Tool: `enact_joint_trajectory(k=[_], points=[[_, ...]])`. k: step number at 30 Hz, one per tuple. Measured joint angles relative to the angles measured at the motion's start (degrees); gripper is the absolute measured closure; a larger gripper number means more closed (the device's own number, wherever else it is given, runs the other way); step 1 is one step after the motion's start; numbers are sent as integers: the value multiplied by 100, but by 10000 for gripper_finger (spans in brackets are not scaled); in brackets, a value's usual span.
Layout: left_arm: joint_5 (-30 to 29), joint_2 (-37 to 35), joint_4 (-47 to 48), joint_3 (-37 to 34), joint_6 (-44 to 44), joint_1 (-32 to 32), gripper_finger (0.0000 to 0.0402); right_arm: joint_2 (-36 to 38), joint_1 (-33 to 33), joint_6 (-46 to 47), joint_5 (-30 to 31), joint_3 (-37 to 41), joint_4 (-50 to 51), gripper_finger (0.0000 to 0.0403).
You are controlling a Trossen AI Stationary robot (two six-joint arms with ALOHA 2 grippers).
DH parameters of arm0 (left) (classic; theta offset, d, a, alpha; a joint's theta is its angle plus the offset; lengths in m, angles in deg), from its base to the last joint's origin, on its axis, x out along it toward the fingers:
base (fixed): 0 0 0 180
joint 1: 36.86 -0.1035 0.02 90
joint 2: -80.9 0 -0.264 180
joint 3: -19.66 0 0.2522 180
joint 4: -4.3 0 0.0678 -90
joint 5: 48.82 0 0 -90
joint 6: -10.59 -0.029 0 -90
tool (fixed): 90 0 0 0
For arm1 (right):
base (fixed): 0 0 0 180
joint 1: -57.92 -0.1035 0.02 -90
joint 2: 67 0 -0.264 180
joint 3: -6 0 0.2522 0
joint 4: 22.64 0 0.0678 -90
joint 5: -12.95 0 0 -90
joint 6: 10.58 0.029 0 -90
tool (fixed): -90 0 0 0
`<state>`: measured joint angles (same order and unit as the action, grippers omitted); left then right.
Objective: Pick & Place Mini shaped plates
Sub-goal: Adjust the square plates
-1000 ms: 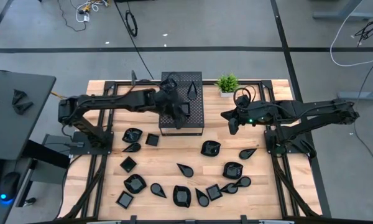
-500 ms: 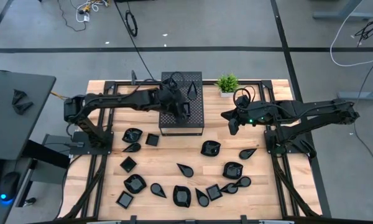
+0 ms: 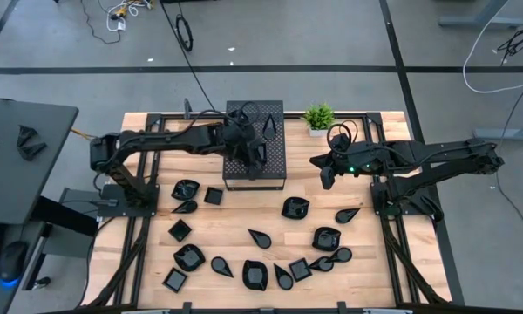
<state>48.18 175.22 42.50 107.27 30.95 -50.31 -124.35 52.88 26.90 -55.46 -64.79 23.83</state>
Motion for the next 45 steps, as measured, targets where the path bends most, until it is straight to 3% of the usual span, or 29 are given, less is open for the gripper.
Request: enact_joint_trajectory(k=[3, 7, 10, 14, 23, 31, 36, 45], points=[[-139, -2, -49, 2, 0, 7, 399, 0, -2, 19, 0, 0, -2, 380], [-908, 43, -35, 2, -61, 0, 399, 0, 0, 30, 0, 0, -1, 380], [-1126, 87, -43, 2, -184, -2, 399, 0, 0, 67, 0, 0, 0, 380], [-1002, 122, 18, 2, -217, 4, 399, -2, 0, 85, 0, 0, 7, 380], [119, 114, -24, 4, 0, 0, 399, -2, 64, 82, 2, 0, 39, 380], [-567, -191, -26, 2, 217, -65, 399, -2, 207, 56, 0, 0, 39, 380], [-276, -75, -40, 2, 452, -256, 399, -2, 342, -49, 2, 0, 37, 380], [-318, 225, 108, -1, 306, -315, 399, -4, 426, -73, 0, 0, 38, 380]])
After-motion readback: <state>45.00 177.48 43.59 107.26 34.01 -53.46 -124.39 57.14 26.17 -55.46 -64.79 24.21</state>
